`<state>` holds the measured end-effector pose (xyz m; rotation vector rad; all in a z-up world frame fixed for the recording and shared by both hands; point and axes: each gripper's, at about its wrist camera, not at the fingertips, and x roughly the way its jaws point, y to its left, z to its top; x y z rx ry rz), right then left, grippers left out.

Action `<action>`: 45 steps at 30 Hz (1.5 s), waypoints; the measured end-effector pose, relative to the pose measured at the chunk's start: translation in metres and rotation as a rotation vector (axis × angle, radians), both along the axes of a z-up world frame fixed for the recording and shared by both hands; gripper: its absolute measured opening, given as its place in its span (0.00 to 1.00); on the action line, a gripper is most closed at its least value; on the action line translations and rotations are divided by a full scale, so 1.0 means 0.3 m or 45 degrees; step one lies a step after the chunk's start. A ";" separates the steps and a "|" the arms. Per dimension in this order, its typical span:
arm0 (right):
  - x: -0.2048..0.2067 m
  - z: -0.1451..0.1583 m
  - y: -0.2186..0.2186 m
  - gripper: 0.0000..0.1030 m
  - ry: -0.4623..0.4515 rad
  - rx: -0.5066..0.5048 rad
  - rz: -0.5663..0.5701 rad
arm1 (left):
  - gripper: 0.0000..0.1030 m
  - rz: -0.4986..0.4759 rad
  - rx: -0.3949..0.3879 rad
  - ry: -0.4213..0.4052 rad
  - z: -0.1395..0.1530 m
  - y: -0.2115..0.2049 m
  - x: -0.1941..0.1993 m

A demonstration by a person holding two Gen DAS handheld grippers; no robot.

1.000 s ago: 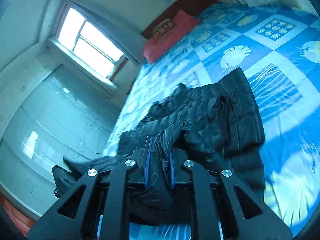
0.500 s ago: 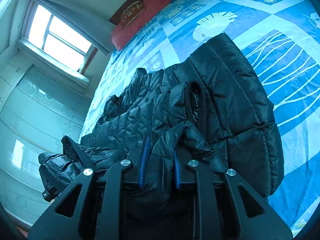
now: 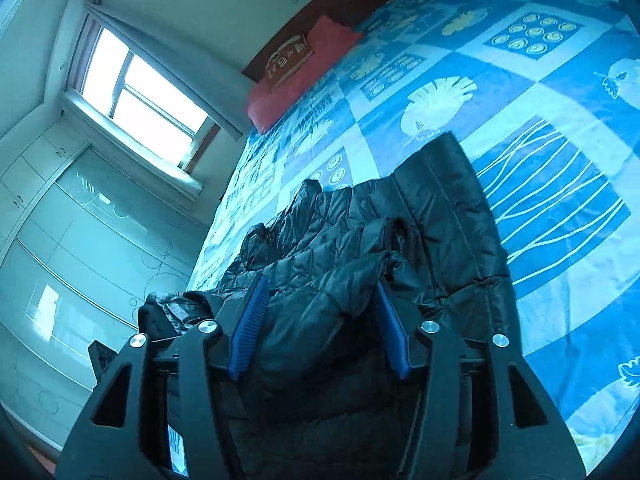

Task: Fold large clothes
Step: 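Lift the hem with both tools and fold it toward the collar, then lay the folded hem down and open both tools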

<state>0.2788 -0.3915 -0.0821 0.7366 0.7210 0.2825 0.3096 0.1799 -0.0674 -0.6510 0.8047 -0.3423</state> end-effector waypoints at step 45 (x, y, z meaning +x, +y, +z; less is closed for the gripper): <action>0.537 0.038 0.134 0.10 0.021 -0.576 0.015 | 0.16 -0.004 0.301 -0.079 0.026 -0.127 0.440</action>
